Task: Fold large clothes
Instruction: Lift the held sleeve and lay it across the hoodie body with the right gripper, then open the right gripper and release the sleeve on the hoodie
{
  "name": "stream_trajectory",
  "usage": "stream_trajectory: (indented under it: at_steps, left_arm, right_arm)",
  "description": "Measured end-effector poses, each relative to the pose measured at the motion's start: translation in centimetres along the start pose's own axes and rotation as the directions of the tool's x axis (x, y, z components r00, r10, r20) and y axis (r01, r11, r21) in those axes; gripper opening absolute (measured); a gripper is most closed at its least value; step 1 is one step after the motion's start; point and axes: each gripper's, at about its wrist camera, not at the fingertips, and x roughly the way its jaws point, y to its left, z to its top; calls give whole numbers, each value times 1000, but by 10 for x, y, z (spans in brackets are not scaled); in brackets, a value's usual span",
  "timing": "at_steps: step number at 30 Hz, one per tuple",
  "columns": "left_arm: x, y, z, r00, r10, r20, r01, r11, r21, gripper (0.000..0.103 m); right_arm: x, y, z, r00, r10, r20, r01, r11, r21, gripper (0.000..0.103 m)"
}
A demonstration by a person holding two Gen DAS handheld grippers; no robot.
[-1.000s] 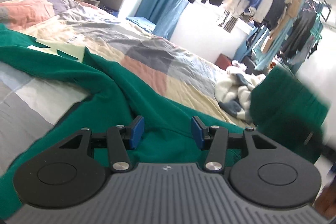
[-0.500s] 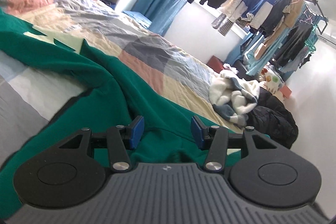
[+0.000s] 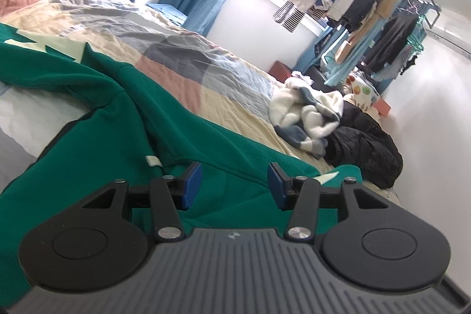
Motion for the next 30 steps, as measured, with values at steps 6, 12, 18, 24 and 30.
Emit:
stream_trajectory:
  at_steps: [6,12,18,24,30]
  left_arm:
    - [2,-19,-12,999,-14,-35,16,998,53,55]
    - [10,-39,-39,995,43,-87,-30,989,148,50]
    - [25,-38,-61,978,140,-154,-108,974,198,31]
    - [40,-32,-76,957,204,-204,-159,963,219,28]
    - [52,-30,-84,941,248,-231,-192,951,242,27]
  right_arm:
    - [-41,10,-2,999,-41,20,42,999,-34,69]
    - [-63,-13,1,974,-212,85,213,977,-3,69]
    - [-54,-61,-2,931,-357,78,345,928,139,68]
    - [-38,-91,-7,906,-420,58,403,895,190,59]
    - [-19,-100,-21,897,-443,2,435,883,178,54]
